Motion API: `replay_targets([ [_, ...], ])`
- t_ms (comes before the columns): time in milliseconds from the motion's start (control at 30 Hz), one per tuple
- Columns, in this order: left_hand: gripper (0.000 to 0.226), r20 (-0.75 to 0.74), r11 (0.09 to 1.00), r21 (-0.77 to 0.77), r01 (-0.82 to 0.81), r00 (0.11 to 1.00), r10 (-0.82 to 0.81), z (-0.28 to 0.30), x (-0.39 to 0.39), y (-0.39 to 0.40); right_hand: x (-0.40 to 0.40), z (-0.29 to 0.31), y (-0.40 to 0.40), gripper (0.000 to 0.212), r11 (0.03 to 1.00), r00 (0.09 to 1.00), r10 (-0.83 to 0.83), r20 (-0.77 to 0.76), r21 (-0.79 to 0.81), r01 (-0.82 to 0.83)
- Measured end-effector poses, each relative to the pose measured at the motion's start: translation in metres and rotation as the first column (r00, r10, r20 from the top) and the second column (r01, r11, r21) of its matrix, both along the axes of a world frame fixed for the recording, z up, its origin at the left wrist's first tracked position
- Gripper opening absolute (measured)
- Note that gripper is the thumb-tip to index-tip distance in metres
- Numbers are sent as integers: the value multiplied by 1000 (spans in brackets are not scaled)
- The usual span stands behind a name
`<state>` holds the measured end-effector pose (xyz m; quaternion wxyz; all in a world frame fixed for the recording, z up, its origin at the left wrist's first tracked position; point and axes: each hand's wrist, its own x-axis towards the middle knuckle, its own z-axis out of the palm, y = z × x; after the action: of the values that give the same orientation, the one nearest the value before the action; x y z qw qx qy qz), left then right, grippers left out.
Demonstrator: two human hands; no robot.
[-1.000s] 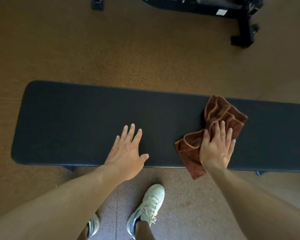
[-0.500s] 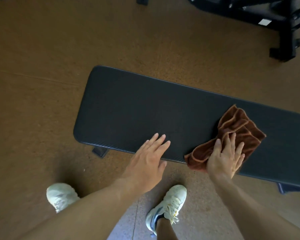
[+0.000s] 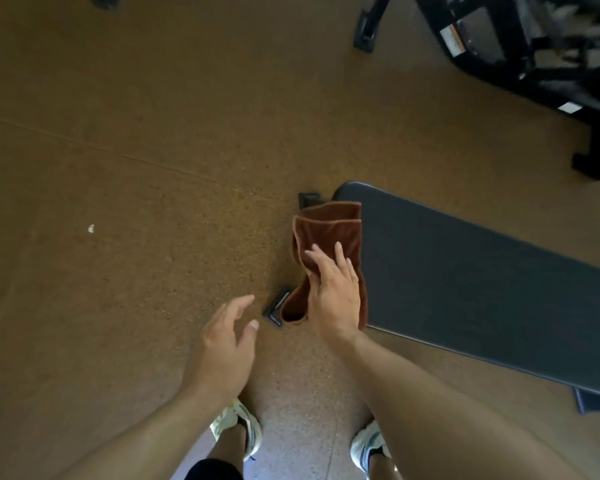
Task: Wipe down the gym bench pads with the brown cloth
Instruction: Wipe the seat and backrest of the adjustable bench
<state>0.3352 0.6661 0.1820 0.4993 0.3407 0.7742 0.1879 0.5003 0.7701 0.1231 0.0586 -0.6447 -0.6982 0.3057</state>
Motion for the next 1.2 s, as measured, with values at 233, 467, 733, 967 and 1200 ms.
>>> replay_targets([
  [233,32,121,932,-162,-325,930,346,111,-83,18,-98,158,-15,23,548,462,-800,-384,-780,302],
  [467,15,558,866,-369,-337,665,497,241,-138,88,-126,283,5,47,439,189,-874,-447,-895,-86],
  [733,24,438,962,-54,-266,860,262,296,-147,211,-133,337,110,59,662,397,-702,-591,-747,59],
  [967,15,368,984,138,-114,928,56,343,-148,344,-136,370,236,50,780,448,-616,-648,-581,232],
  [1200,16,443,976,186,-114,897,21,374,-162,458,-136,410,349,35,821,428,-570,-701,-474,317],
])
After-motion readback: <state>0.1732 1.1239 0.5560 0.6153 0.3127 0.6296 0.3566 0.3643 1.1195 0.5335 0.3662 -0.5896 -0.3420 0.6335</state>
